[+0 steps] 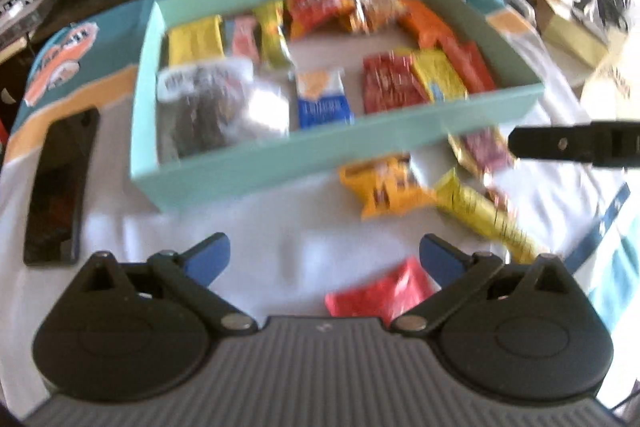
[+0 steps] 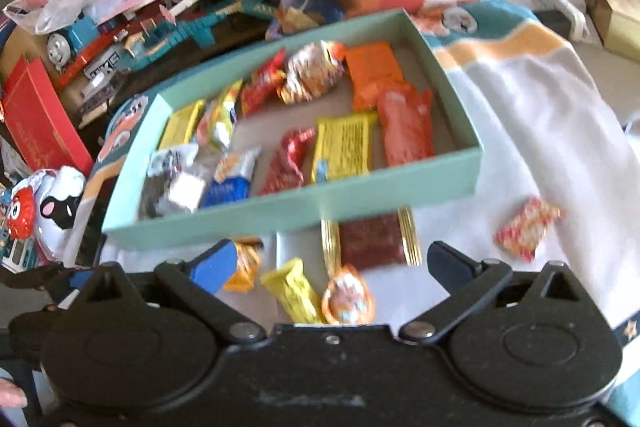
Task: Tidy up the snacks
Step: 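Grasp yellow cheese stick with right tool while left grasps red candy pack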
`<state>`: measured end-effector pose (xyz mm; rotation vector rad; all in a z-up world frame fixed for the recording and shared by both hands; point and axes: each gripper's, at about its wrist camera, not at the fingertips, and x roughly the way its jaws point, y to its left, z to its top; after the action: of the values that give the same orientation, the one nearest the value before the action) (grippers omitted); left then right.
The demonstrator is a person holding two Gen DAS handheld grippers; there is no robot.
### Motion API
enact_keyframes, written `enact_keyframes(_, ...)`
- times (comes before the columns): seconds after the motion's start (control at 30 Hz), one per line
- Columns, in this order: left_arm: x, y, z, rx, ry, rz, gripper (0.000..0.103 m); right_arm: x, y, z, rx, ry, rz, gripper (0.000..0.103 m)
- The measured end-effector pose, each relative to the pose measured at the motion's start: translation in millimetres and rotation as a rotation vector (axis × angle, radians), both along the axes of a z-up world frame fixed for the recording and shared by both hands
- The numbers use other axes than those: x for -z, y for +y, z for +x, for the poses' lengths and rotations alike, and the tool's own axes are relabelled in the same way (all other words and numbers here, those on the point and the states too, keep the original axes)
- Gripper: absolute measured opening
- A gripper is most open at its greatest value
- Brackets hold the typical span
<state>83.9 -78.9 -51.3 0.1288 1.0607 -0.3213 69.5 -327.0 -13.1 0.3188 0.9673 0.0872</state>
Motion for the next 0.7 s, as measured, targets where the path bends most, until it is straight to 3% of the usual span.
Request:
enact_keyframes(0.2,17,4,-11,0.06,0.057,0.01,0.103,21,-5,-19,0.025,0.05,0.004,0.084)
enact_keyframes(0.37,24,-3,-14,0.133,0.071,0.037,0.103,32,-6,-30,0.01,0.082,0.049,0.054)
enact_keyframes(0.53,31,-16,-13,0.167,0.065,0.066,0.103,37,12,-29,-0.044,0.098,0.056,0.031)
enact_keyframes(0.67,37,-29,-11,0.207,0.052,0.084,0.102,38,27,-26,-0.087,0.103,0.054,0.03)
enact_keyframes(0.7,38,-32,-14,0.225,0.038,0.095,0.096,38,31,-25,-0.098,0.107,0.047,0.03)
